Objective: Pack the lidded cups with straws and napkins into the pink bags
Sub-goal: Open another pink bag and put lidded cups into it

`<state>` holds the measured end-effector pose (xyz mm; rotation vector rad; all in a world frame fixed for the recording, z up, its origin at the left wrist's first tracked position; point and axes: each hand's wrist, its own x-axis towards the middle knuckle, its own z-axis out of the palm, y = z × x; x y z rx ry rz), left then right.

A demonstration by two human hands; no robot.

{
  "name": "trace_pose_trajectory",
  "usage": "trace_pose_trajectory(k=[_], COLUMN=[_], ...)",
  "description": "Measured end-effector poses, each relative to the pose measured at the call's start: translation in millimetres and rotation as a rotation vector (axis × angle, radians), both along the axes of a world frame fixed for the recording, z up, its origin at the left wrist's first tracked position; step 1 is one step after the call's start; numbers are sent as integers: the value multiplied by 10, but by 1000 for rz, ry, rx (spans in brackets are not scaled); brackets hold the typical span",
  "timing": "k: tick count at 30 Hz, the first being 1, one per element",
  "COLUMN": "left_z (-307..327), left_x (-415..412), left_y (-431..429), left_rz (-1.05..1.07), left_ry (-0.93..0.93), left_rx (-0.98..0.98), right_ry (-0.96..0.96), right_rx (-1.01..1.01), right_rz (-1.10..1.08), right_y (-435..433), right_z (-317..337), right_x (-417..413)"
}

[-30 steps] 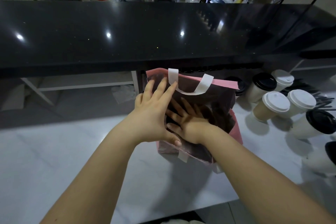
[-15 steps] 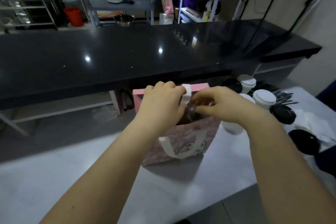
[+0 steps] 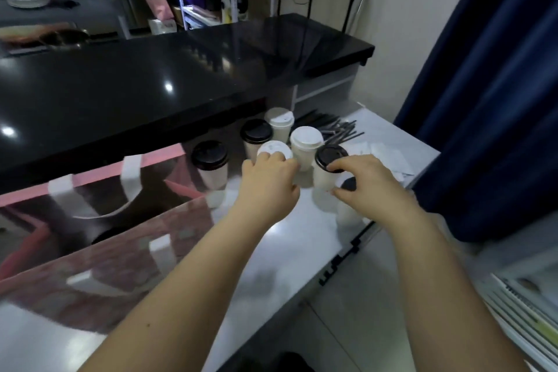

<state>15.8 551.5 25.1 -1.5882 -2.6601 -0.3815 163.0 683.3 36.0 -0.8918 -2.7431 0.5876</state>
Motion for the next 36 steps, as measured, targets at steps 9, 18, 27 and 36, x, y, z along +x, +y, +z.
trace_pose_trajectory(k=[9, 18, 27, 36], left_z=[-764, -659, 352, 656], left_x=[366, 206, -363, -618], left_y=[999, 1051, 35, -1779], left_rz=[33, 197, 480, 589], left_ry=[-142, -127, 1, -259], left_rx=[-168, -117, 127, 299], right_ry=[-376, -64, 206, 485], right_rx=[-13, -8, -24, -246], right_rz=[-93, 179, 456, 528], right_y=[906, 986, 550, -422], right_z=[-711, -797, -21, 414], right_x=[333, 70, -742, -1499])
